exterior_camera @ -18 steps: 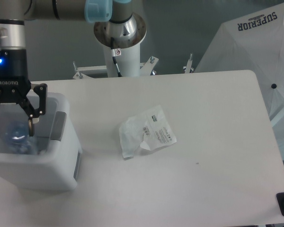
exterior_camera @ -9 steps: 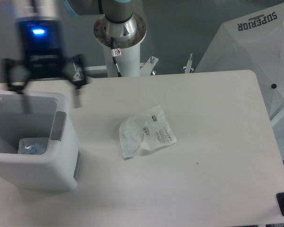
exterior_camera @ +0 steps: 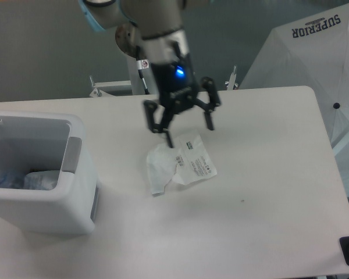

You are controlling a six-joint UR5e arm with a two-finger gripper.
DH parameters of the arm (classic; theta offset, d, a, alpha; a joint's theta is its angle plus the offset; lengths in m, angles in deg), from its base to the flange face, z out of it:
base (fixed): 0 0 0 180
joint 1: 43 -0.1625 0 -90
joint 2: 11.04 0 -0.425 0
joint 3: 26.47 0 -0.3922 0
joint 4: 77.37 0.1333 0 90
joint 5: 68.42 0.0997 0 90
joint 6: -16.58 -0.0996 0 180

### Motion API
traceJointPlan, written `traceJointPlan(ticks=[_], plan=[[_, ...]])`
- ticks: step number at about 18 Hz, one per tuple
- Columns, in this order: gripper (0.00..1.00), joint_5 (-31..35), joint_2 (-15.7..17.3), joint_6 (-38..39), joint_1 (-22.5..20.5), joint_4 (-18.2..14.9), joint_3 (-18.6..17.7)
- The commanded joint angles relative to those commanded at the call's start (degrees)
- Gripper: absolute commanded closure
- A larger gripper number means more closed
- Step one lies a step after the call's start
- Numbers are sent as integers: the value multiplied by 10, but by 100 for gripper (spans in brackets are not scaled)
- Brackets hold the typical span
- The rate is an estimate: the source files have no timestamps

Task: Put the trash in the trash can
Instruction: 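Move the open gripper over the clear plastic bag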

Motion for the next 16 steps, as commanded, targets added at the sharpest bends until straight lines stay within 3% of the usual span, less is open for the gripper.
traceJointPlan(ticks=[6, 8, 11, 16], plan=[[0, 33, -72, 7, 14, -1, -17], [0, 72, -94, 6, 29, 1, -36], [0, 90, -128, 6, 49, 4, -32], [0, 85, -135, 10, 67, 2, -23]])
